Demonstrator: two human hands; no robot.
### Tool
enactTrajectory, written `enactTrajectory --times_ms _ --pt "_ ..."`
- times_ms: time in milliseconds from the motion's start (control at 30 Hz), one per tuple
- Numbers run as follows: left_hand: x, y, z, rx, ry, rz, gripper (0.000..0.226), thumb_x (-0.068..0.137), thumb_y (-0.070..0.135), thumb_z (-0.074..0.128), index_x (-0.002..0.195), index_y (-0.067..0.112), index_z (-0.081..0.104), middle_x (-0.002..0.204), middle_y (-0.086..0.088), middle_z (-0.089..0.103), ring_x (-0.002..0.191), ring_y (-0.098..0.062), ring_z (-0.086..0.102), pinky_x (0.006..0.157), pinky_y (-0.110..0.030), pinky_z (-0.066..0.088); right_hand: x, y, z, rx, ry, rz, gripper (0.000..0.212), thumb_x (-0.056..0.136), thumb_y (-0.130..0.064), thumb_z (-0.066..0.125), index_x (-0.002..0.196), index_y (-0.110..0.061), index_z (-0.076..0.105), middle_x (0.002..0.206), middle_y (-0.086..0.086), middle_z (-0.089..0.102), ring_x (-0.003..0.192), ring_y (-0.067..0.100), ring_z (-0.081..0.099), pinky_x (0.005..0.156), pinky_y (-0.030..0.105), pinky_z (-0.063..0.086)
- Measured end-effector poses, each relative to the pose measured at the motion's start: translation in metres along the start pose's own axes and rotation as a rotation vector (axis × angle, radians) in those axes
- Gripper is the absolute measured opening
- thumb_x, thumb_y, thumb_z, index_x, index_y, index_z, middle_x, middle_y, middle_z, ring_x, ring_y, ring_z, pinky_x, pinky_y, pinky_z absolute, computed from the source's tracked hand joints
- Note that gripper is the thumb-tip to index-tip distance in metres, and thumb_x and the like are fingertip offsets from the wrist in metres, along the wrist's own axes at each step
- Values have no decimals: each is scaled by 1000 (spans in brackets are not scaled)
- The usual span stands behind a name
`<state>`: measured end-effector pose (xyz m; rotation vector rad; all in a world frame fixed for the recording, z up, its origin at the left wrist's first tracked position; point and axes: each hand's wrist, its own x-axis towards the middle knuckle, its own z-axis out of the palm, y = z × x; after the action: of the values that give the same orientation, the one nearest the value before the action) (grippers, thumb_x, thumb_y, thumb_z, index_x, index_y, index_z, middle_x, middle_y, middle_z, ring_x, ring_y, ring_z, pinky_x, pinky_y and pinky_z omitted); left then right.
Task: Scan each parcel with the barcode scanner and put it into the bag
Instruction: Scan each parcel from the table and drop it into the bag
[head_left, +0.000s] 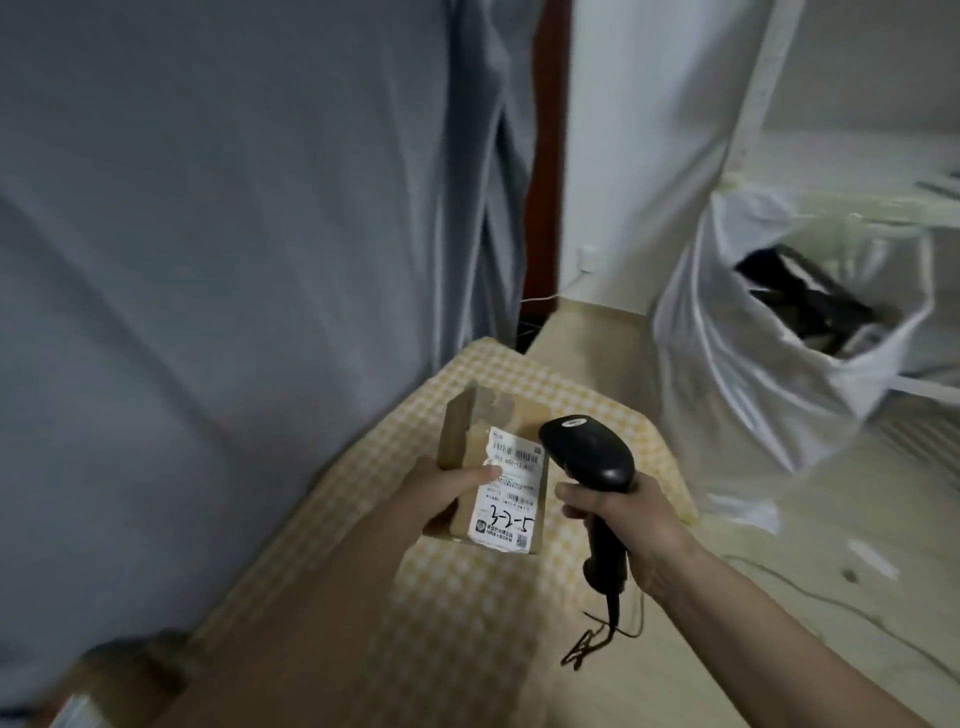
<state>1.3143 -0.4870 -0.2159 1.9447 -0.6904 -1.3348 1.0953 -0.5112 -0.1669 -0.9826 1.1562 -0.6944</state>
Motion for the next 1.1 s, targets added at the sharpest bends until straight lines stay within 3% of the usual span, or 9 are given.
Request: enactTrajectory --times_ms 100,200,300,600,800,1000,1100 --pt "7 30 56 69 -25 63 44 66 34 87 103 17 71 89 -2 76 80 -17 73 61 -26 55 4 -7 -55 48 98 -19 21 75 1 76 90 -9 64 77 9 64 70 22 61 58 27 43" --pt "18 50 111 88 -59 120 45 64 29 89 103 21 70 93 -1 76 82 -15 73 64 -28 57 5 -16 -109 87 158 -30 24 75 1 75 94 -10 64 79 9 65 71 21 62 61 28 43" --pt "29 65 162 64 -63 121 67 46 35 95 105 20 67 97 -3 75 85 -18 73 76 -39 60 9 -19 -162 84 202 -21 27 74 0 76 98 -3 65 78 12 64 72 22 61 64 31 44" --pt "57 101 299 45 -127 144 91 30 41 94 113 19 64 98 -1 74 85 -20 73 74 -44 61 19 -31 -293 143 355 3 26 75 5 73 100 4 65 81 16 64 77 25 61 69 35 46" --pt "113 129 357 183 -123 146 117 12 52 90 120 30 51 115 1 64 101 -23 65 83 -45 58 43 -35 -341 188 433 33 25 74 6 72 98 5 66 81 18 64 78 29 59 73 38 45" --pt "143 183 410 257 -193 177 105 27 44 84 124 27 46 114 -2 61 100 -24 64 81 -44 59 90 -53 -384 264 520 42 28 74 6 72 101 1 66 83 16 65 73 25 62 70 36 47" --pt "170 219 419 223 -234 192 87 49 31 88 125 24 46 110 -3 65 96 -24 66 82 -43 59 128 -78 -393 269 524 19 27 74 6 72 100 2 66 80 15 64 71 24 61 70 36 47"
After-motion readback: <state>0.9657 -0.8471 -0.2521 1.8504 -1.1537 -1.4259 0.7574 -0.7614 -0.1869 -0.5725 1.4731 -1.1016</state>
